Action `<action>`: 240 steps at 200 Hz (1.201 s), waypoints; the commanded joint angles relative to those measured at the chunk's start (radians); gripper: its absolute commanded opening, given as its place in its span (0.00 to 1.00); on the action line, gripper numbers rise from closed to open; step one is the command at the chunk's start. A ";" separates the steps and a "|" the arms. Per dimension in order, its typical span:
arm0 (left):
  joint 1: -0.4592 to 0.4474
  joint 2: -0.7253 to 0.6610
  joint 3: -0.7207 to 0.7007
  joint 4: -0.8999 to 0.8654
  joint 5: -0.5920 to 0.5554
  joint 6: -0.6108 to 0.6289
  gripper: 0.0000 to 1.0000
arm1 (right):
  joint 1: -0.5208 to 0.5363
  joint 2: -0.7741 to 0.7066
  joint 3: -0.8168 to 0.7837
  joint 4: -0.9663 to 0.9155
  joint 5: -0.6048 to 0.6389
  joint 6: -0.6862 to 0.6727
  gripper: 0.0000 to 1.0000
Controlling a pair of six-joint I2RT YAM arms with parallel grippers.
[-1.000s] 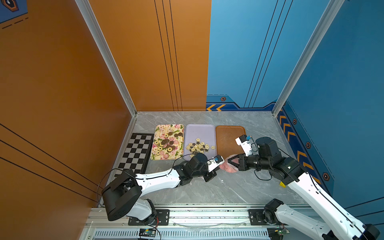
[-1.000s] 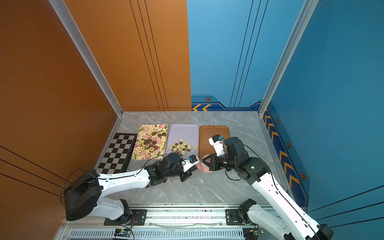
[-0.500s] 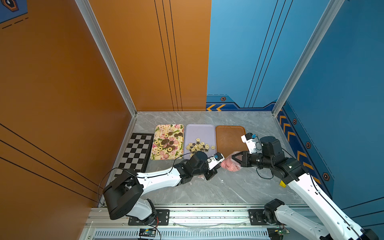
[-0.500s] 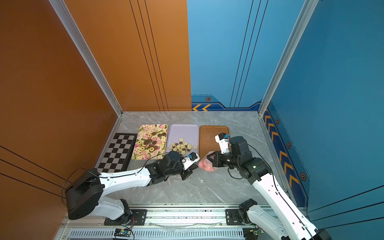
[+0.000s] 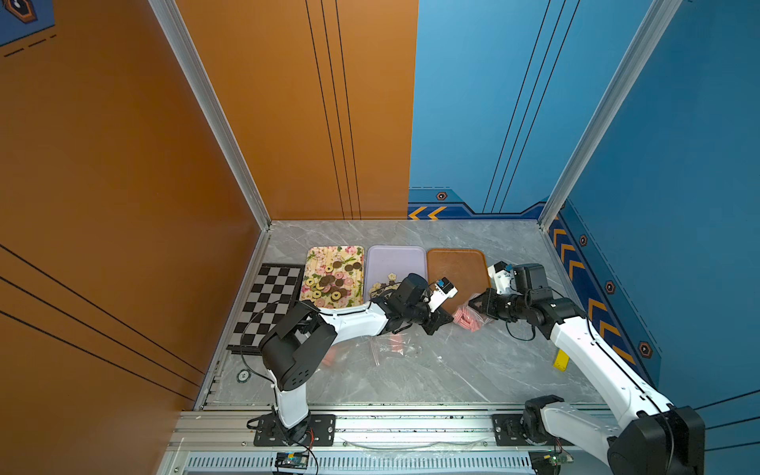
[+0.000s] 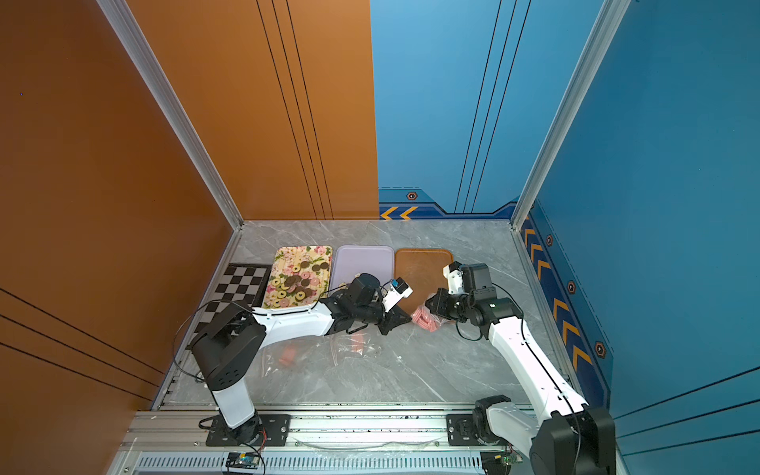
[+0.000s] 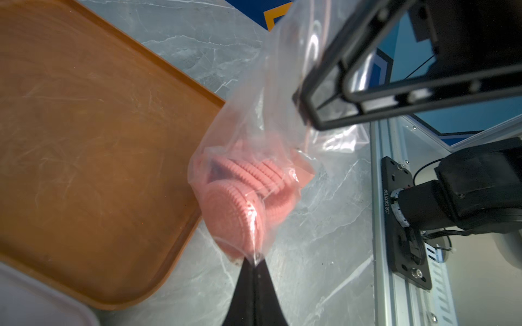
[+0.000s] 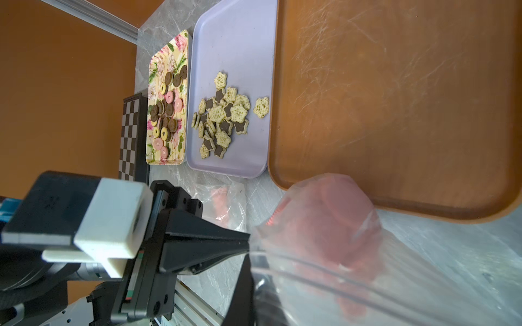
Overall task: Pour cookies out of the ziploc bag
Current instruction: 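Pour the cookies out of the ziploc bag onto the tray.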
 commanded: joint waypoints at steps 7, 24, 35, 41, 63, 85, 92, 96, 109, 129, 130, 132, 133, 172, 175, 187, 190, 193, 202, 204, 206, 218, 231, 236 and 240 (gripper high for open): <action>-0.003 0.053 0.067 -0.019 0.027 -0.119 0.00 | -0.009 0.069 0.088 0.051 -0.008 -0.001 0.00; 0.023 0.126 0.119 -0.044 -0.037 -0.228 0.00 | -0.018 0.201 0.152 0.084 -0.029 -0.009 0.00; 0.034 0.183 0.159 -0.067 -0.075 -0.288 0.00 | -0.022 0.300 0.200 0.096 -0.054 -0.015 0.00; 0.034 0.215 0.182 -0.082 -0.095 -0.307 0.00 | -0.020 0.350 0.221 0.098 -0.062 -0.016 0.00; 0.034 0.300 0.236 -0.117 -0.160 -0.338 0.00 | -0.008 0.476 0.242 0.201 -0.088 0.026 0.00; 0.049 0.310 0.237 -0.121 -0.223 -0.342 0.00 | 0.004 0.583 0.295 0.256 -0.066 0.042 0.00; 0.057 0.303 0.232 -0.119 -0.238 -0.347 0.00 | 0.008 0.615 0.312 0.271 -0.067 0.046 0.00; 0.062 0.300 0.230 -0.119 -0.244 -0.349 0.00 | 0.008 0.633 0.321 0.283 -0.073 0.052 0.00; 0.075 0.292 0.225 -0.116 -0.254 -0.348 0.00 | 0.009 0.683 0.343 0.356 -0.106 0.084 0.09; 0.083 0.284 0.203 -0.081 -0.266 -0.351 0.00 | 0.015 0.739 0.362 0.499 -0.174 0.159 0.47; 0.083 0.284 0.201 -0.080 -0.266 -0.353 0.00 | 0.015 0.740 0.364 0.501 -0.177 0.161 0.48; 0.083 0.284 0.201 -0.079 -0.266 -0.354 0.00 | 0.017 0.743 0.366 0.505 -0.180 0.164 0.48; 0.083 0.284 0.200 -0.079 -0.266 -0.355 0.00 | 0.017 0.742 0.363 0.507 -0.181 0.164 0.48; 0.083 0.273 0.181 -0.051 -0.253 -0.348 0.00 | 0.035 0.639 0.339 0.471 -0.119 0.083 0.61; 0.083 0.274 0.180 -0.050 -0.249 -0.347 0.00 | 0.035 0.625 0.338 0.467 -0.116 0.077 0.61; 0.082 0.276 0.182 -0.046 -0.241 -0.347 0.00 | 0.035 0.557 0.312 0.459 -0.088 0.059 0.62; 0.082 0.278 0.181 -0.045 -0.240 -0.348 0.00 | 0.037 0.536 0.302 0.459 -0.077 0.057 0.63; 0.080 0.278 0.180 -0.041 -0.239 -0.348 0.00 | 0.037 0.518 0.293 0.459 -0.064 0.054 0.64; 0.078 0.278 0.176 -0.027 -0.237 -0.348 0.00 | 0.039 0.450 0.261 0.464 -0.033 0.047 0.68; 0.077 0.278 0.176 -0.025 -0.237 -0.348 0.00 | 0.039 0.436 0.255 0.464 -0.027 0.048 0.68; 0.077 0.279 0.177 -0.023 -0.236 -0.348 0.00 | 0.040 0.423 0.249 0.464 -0.018 0.047 0.69; 0.073 0.282 0.176 -0.012 -0.238 -0.356 0.00 | 0.041 0.353 0.221 0.429 0.026 0.037 0.72; 0.064 0.288 0.179 -0.006 -0.243 -0.360 0.00 | 0.040 0.283 0.200 0.314 0.102 0.010 0.73; 0.061 0.290 0.178 -0.002 -0.246 -0.359 0.00 | 0.040 0.266 0.188 0.280 0.128 0.002 0.73; 0.057 0.291 0.176 0.004 -0.247 -0.358 0.00 | 0.041 0.240 0.164 0.251 0.161 -0.005 0.73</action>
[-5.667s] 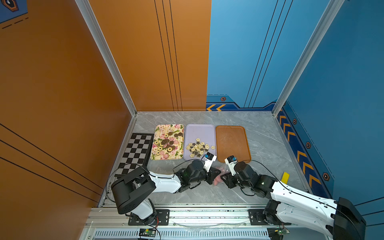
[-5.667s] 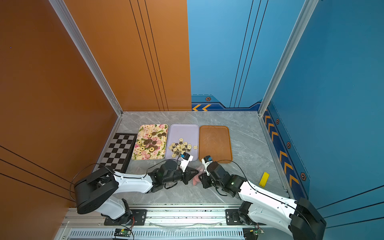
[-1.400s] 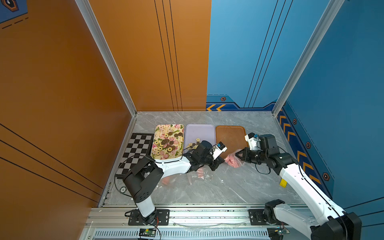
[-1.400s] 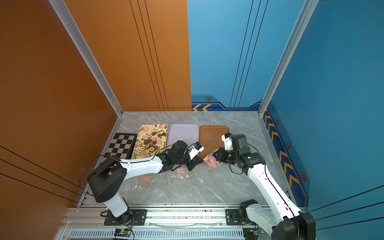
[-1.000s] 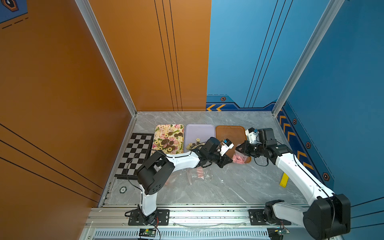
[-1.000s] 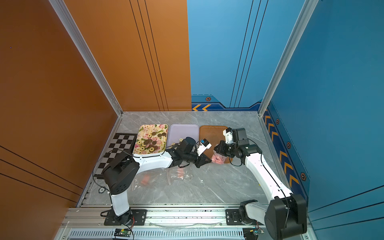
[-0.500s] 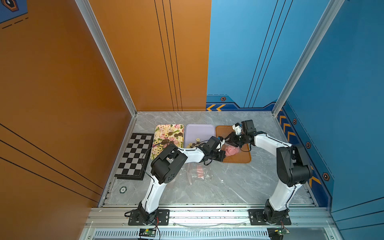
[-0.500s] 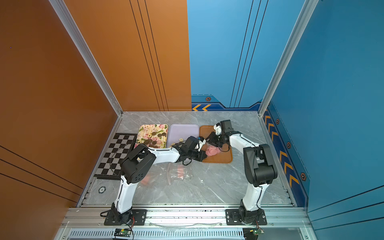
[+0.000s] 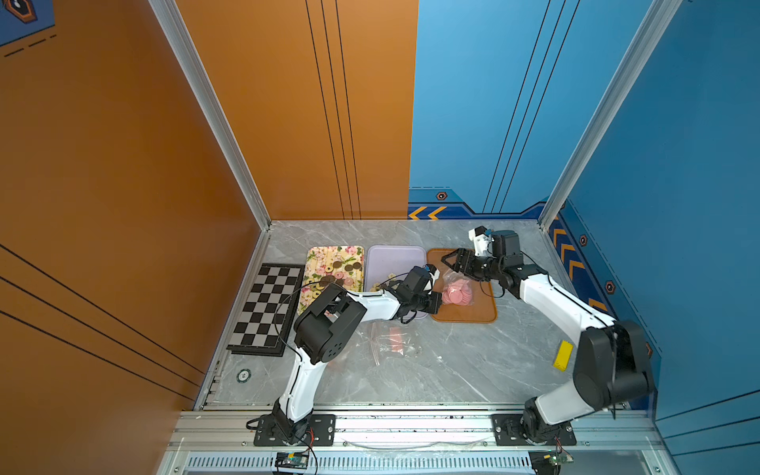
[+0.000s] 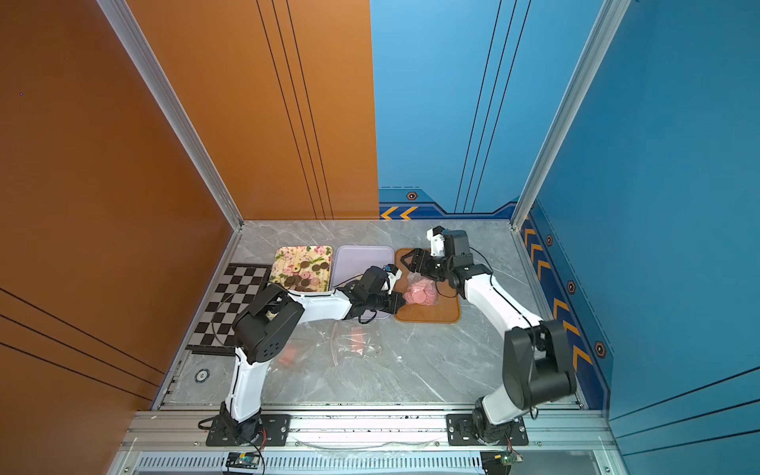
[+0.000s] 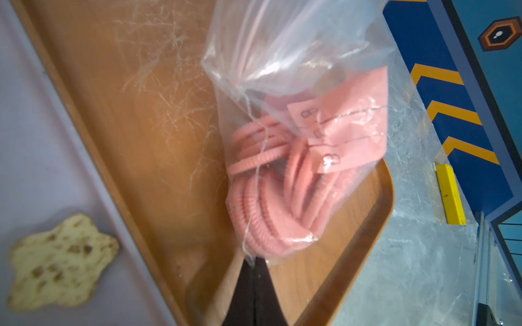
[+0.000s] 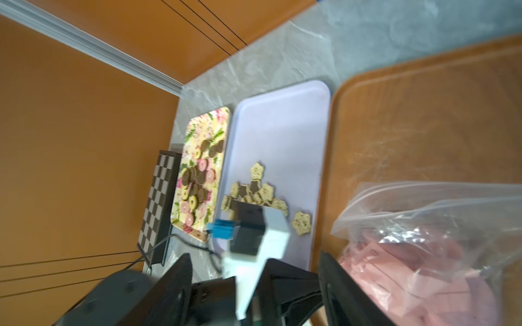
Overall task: Pour cookies out of the ziploc bag
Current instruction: 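Pour the cookies out of the ziploc bag onto the tray.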
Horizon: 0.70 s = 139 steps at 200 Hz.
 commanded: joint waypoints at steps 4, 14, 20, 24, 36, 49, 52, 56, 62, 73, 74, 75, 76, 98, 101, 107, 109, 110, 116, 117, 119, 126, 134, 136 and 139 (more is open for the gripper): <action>-0.023 0.011 -0.018 0.026 0.011 -0.002 0.00 | 0.006 -0.111 -0.088 -0.159 0.172 -0.065 0.73; -0.030 0.012 -0.030 0.054 0.005 -0.008 0.00 | 0.007 -0.158 -0.166 -0.191 0.232 -0.066 0.72; -0.034 0.013 -0.038 0.074 0.004 -0.013 0.00 | 0.006 -0.175 -0.205 -0.198 0.258 -0.065 0.71; -0.036 0.013 -0.044 0.087 0.002 -0.015 0.00 | 0.007 -0.187 -0.242 -0.199 0.279 -0.065 0.71; -0.043 0.012 -0.059 0.121 -0.014 -0.029 0.00 | 0.002 -0.194 -0.312 -0.193 0.305 -0.066 0.70; -0.050 0.011 -0.061 0.131 -0.038 -0.034 0.00 | 0.002 -0.176 -0.357 -0.176 0.304 -0.076 0.69; -0.052 0.010 -0.062 0.130 -0.047 -0.032 0.00 | 0.002 -0.171 -0.360 -0.175 0.302 -0.078 0.69; -0.054 0.009 -0.064 0.130 -0.059 -0.029 0.00 | 0.003 -0.161 -0.364 -0.176 0.302 -0.084 0.68; -0.057 0.009 -0.068 0.131 -0.076 -0.023 0.00 | 0.003 -0.153 -0.367 -0.176 0.304 -0.094 0.68; -0.058 0.007 -0.076 0.130 -0.109 -0.009 0.00 | 0.004 -0.141 -0.368 -0.171 0.310 -0.112 0.68; -0.057 0.007 -0.077 0.130 -0.113 -0.008 0.00 | 0.004 -0.141 -0.368 -0.170 0.312 -0.113 0.67; -0.056 0.007 -0.078 0.131 -0.115 -0.008 0.00 | 0.005 -0.140 -0.369 -0.169 0.313 -0.114 0.67; -0.056 0.007 -0.080 0.130 -0.118 -0.008 0.00 | 0.005 -0.140 -0.369 -0.168 0.314 -0.115 0.67; -0.045 -0.001 -0.100 0.131 -0.168 -0.004 0.00 | 0.001 -0.115 -0.361 -0.154 0.346 -0.136 0.66; -0.044 0.001 -0.102 0.131 -0.172 -0.002 0.00 | -0.001 -0.108 -0.358 -0.155 0.349 -0.140 0.66; -0.041 0.003 -0.102 0.131 -0.174 0.004 0.00 | -0.001 -0.093 -0.350 -0.154 0.356 -0.151 0.65; -0.042 0.005 -0.102 0.131 -0.177 0.006 0.00 | 0.000 -0.088 -0.348 -0.153 0.357 -0.155 0.65; -0.041 0.006 -0.102 0.130 -0.177 0.007 0.00 | 0.000 -0.085 -0.347 -0.153 0.358 -0.156 0.65; -0.041 0.008 -0.103 0.131 -0.188 0.009 0.00 | -0.001 -0.071 -0.340 -0.148 0.372 -0.163 0.64; -0.041 0.009 -0.104 0.131 -0.190 0.009 0.00 | -0.001 -0.068 -0.339 -0.148 0.375 -0.165 0.64; -0.040 0.010 -0.104 0.130 -0.191 0.009 0.00 | 0.000 -0.064 -0.336 -0.147 0.380 -0.167 0.64; -0.038 0.012 -0.106 0.130 -0.205 0.005 0.00 | 0.001 -0.046 -0.327 -0.146 0.392 -0.178 0.63; -0.037 0.013 -0.109 0.132 -0.218 0.002 0.00 | 0.001 -0.025 -0.314 -0.139 0.390 -0.195 0.60; -0.036 0.013 -0.110 0.132 -0.220 0.002 0.00 | 0.001 -0.021 -0.314 -0.137 0.390 -0.198 0.59; -0.035 0.014 -0.112 0.134 -0.225 0.003 0.00 | 0.002 -0.013 -0.312 -0.135 0.390 -0.202 0.58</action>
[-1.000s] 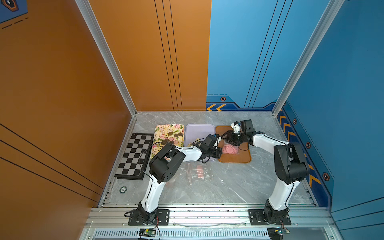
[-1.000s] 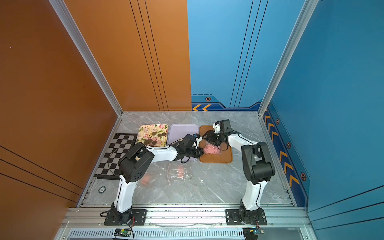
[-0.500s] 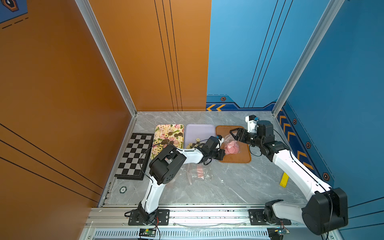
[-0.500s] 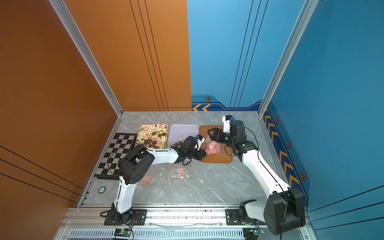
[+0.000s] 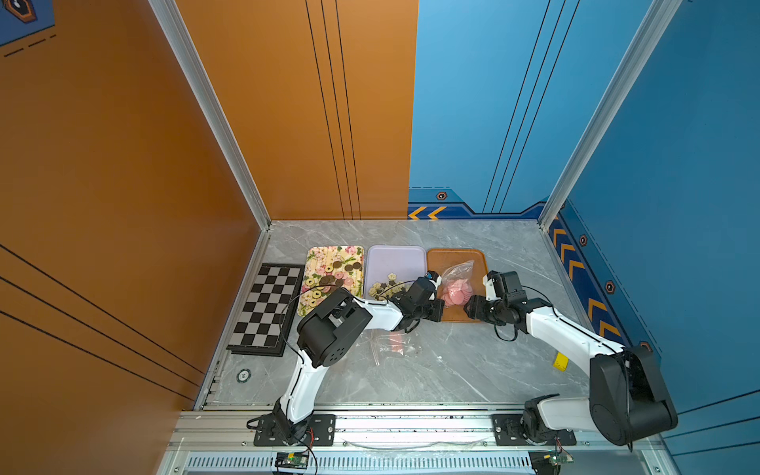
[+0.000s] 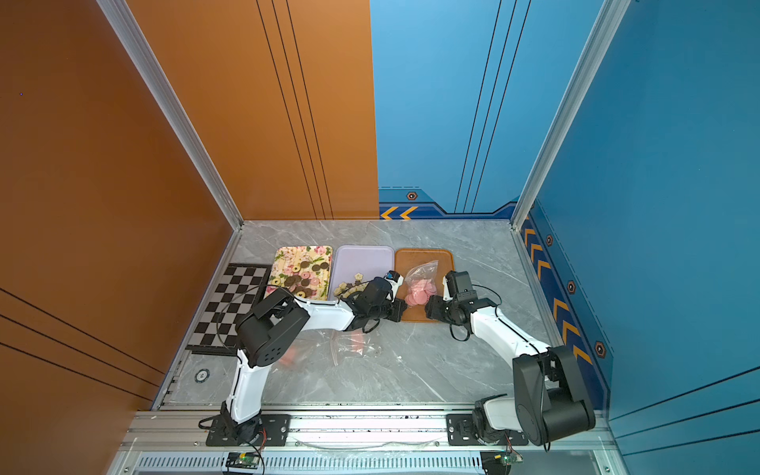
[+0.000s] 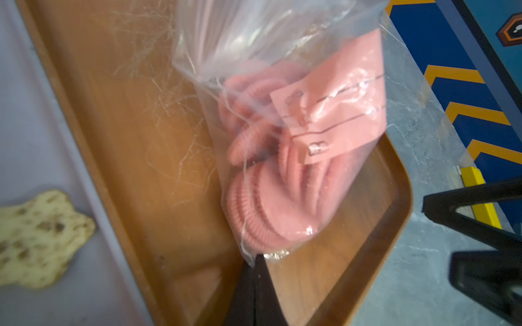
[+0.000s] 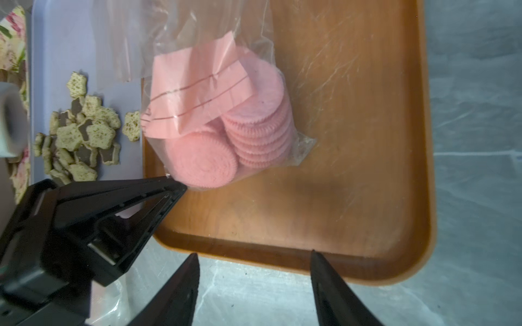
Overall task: Pour cookies out of the ziploc bag
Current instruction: 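Pour the cookies out of the ziploc bag onto the tray.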
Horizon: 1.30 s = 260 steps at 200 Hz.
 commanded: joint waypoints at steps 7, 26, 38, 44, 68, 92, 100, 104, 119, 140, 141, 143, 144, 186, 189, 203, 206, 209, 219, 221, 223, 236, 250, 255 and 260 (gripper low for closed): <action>0.011 0.017 -0.029 0.002 -0.075 0.021 0.00 | 0.002 0.066 0.049 0.019 0.060 -0.072 0.55; 0.011 0.032 -0.038 0.046 -0.059 0.025 0.00 | 0.012 0.101 0.060 0.020 0.087 -0.086 0.51; 0.012 0.034 -0.040 0.048 -0.057 0.025 0.00 | 0.015 0.110 0.053 0.038 0.100 -0.090 0.50; 0.013 0.033 -0.044 0.052 -0.056 0.025 0.00 | 0.016 0.115 0.053 0.049 0.108 -0.090 0.50; 0.023 0.028 -0.066 0.079 -0.049 0.016 0.00 | 0.017 0.150 0.064 0.071 0.106 -0.099 0.48; 0.034 0.025 -0.083 0.111 -0.026 0.001 0.00 | 0.011 0.190 0.094 0.085 0.111 -0.109 0.43; 0.036 0.024 -0.089 0.117 -0.020 0.000 0.00 | 0.007 0.200 0.103 0.089 0.114 -0.109 0.40; 0.037 0.022 -0.090 0.118 -0.019 -0.001 0.00 | 0.006 0.205 0.112 0.087 0.119 -0.109 0.39; 0.040 0.017 -0.100 0.125 -0.018 0.000 0.00 | -0.001 0.232 0.148 0.056 0.129 -0.114 0.38; 0.045 0.018 -0.106 0.134 -0.011 -0.003 0.00 | -0.003 0.272 0.183 0.025 0.130 -0.118 0.37; 0.046 0.018 -0.106 0.135 -0.011 -0.003 0.00 | -0.003 0.274 0.184 0.024 0.130 -0.117 0.37; 0.046 0.019 -0.107 0.135 -0.010 -0.003 0.00 | -0.002 0.277 0.186 0.023 0.130 -0.117 0.37; 0.046 0.019 -0.106 0.136 -0.010 -0.003 0.00 | -0.002 0.278 0.187 0.024 0.128 -0.116 0.38; 0.049 0.023 -0.106 0.142 0.006 -0.004 0.00 | 0.003 0.323 0.211 0.024 0.109 -0.113 0.35; 0.049 0.023 -0.106 0.142 0.007 -0.004 0.00 | 0.002 0.325 0.211 0.024 0.111 -0.113 0.35; 0.049 0.022 -0.107 0.142 0.009 -0.003 0.00 | 0.003 0.333 0.220 0.024 0.113 -0.115 0.31; 0.050 0.022 -0.108 0.142 0.008 -0.003 0.00 | 0.003 0.335 0.223 0.024 0.112 -0.116 0.30; 0.050 0.022 -0.109 0.142 0.008 -0.003 0.00 | 0.003 0.337 0.225 0.023 0.110 -0.116 0.30; 0.050 0.022 -0.110 0.142 0.008 -0.003 0.00 | 0.003 0.342 0.231 0.024 0.107 -0.119 0.28; 0.050 0.022 -0.110 0.142 0.008 -0.003 0.00 | 0.003 0.343 0.231 0.024 0.106 -0.119 0.28; 0.050 0.021 -0.110 0.142 0.008 -0.002 0.00 | 0.005 0.343 0.231 0.023 0.107 -0.120 0.27; 0.050 0.022 -0.110 0.142 0.011 -0.002 0.00 | 0.005 0.346 0.236 0.024 0.107 -0.121 0.19; 0.050 0.023 -0.110 0.143 0.014 -0.001 0.00 | 0.005 0.344 0.230 0.024 0.108 -0.121 0.18; 0.050 0.023 -0.109 0.143 0.014 -0.001 0.00 | 0.005 0.343 0.232 0.025 0.108 -0.122 0.18; 0.050 0.022 -0.109 0.143 0.014 -0.001 0.00 | 0.005 0.343 0.232 0.025 0.107 -0.123 0.18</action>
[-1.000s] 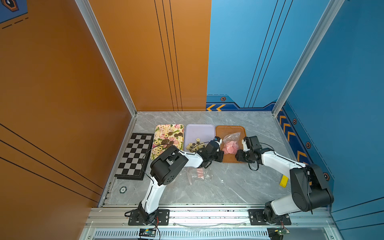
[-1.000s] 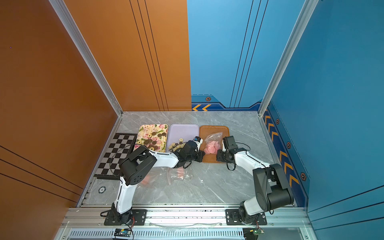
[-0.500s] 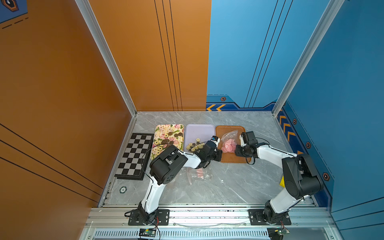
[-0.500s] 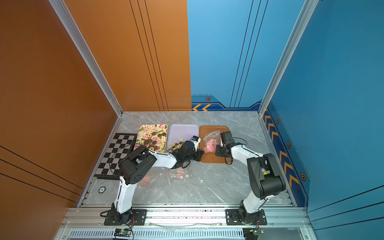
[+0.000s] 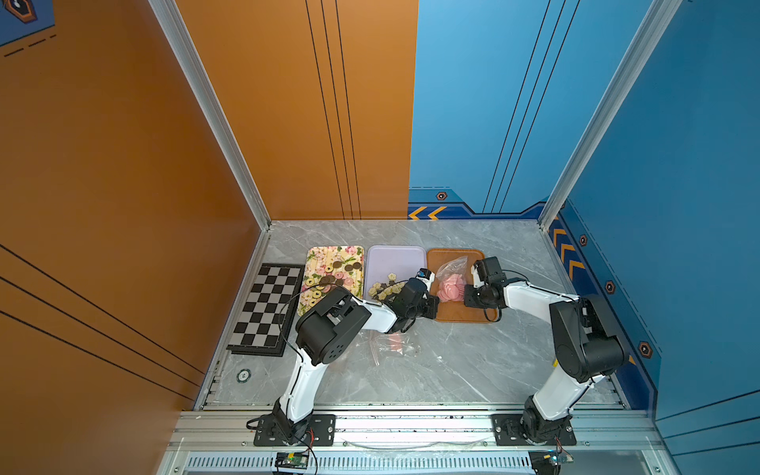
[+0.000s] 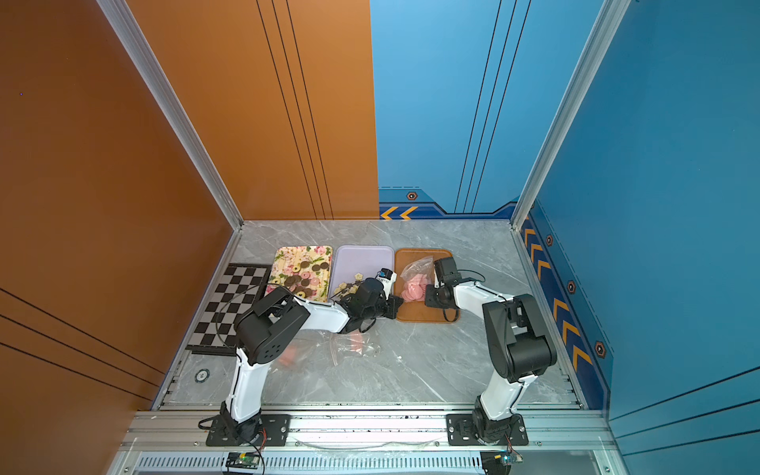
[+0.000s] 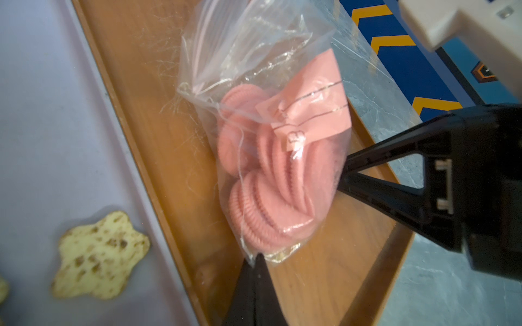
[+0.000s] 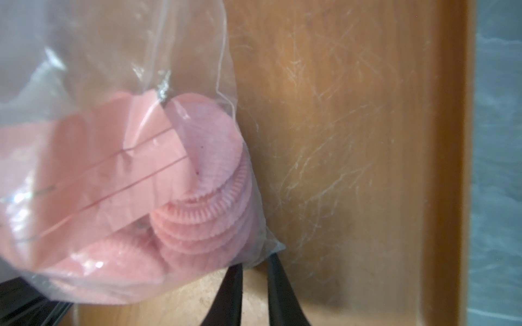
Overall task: Pour cookies out of the ziploc bag
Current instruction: 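Pour the cookies out of the ziploc bag onto the tray.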
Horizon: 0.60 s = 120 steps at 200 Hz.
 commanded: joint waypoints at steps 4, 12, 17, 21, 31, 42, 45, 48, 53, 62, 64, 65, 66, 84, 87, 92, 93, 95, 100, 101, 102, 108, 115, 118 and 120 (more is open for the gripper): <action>0.014 0.019 -0.028 -0.045 0.006 0.001 0.00 | 0.006 0.006 0.019 -0.025 0.005 -0.008 0.17; 0.014 0.018 -0.030 -0.045 0.008 0.001 0.00 | 0.005 0.005 0.019 -0.026 0.007 -0.010 0.16; 0.014 0.019 -0.029 -0.045 0.009 0.002 0.00 | 0.005 0.005 0.018 -0.024 0.007 -0.010 0.15; 0.014 0.019 -0.031 -0.044 0.009 0.002 0.00 | 0.005 0.003 0.018 -0.024 0.006 -0.010 0.14; 0.015 0.019 -0.031 -0.044 0.011 0.003 0.00 | 0.007 0.002 0.018 -0.025 0.007 -0.011 0.10; 0.014 0.019 -0.031 -0.044 0.011 0.003 0.00 | 0.008 0.000 0.018 -0.024 0.006 -0.012 0.06; 0.013 0.019 -0.031 -0.044 0.012 0.002 0.00 | 0.008 -0.001 0.016 -0.022 0.006 -0.013 0.04; 0.012 0.019 -0.031 -0.045 0.011 0.002 0.00 | 0.009 -0.001 0.018 -0.021 0.007 -0.013 0.04; 0.012 0.019 -0.030 -0.044 0.011 0.002 0.00 | 0.009 -0.002 0.018 -0.020 0.007 -0.013 0.03; 0.012 0.019 -0.030 -0.045 0.013 0.003 0.00 | 0.010 -0.003 0.018 -0.017 0.004 -0.013 0.00; 0.013 0.019 -0.030 -0.045 0.012 0.004 0.00 | 0.010 -0.003 0.018 -0.017 0.002 -0.013 0.00; 0.012 0.019 -0.030 -0.045 0.012 0.004 0.00 | 0.010 -0.002 0.018 -0.017 0.001 -0.013 0.00; 0.012 0.019 -0.030 -0.045 0.012 0.004 0.00 | 0.010 -0.002 0.019 -0.016 0.000 -0.013 0.00; 0.012 0.019 -0.029 -0.045 0.015 0.004 0.00 | 0.010 0.004 0.024 -0.012 -0.013 -0.013 0.00; 0.012 0.020 -0.030 -0.045 0.014 0.004 0.00 | 0.010 0.003 0.023 -0.011 -0.015 -0.012 0.00; 0.012 0.020 -0.029 -0.045 0.014 0.004 0.00 | 0.010 0.003 0.023 -0.009 -0.017 -0.010 0.00; 0.012 0.020 -0.029 -0.045 0.015 0.005 0.00 | 0.010 0.003 0.023 -0.010 -0.018 -0.010 0.00; 0.012 0.021 -0.028 -0.045 0.015 0.005 0.00 | 0.010 0.002 0.022 -0.009 -0.019 -0.010 0.00; 0.012 0.020 -0.030 -0.045 0.014 0.005 0.00 | 0.010 0.000 0.021 -0.008 -0.023 -0.010 0.00; 0.012 0.020 -0.030 -0.044 0.015 0.005 0.00 | 0.010 0.000 0.020 -0.008 -0.023 -0.010 0.00; 0.012 0.019 -0.030 -0.044 0.014 0.005 0.00 | 0.010 -0.001 0.021 -0.008 -0.022 -0.010 0.00; 0.012 0.019 -0.031 -0.045 0.014 0.005 0.00 | 0.011 -0.007 0.016 -0.009 -0.020 -0.008 0.00; 0.012 0.018 -0.030 -0.045 0.015 0.008 0.00 | 0.011 -0.021 0.009 -0.007 -0.015 -0.005 0.00; 0.012 0.017 -0.031 -0.045 0.016 0.008 0.00 | 0.011 -0.027 0.005 -0.007 -0.014 -0.005 0.00; 0.012 0.016 -0.032 -0.044 0.016 0.008 0.00 | 0.011 -0.032 0.002 -0.006 -0.013 -0.005 0.00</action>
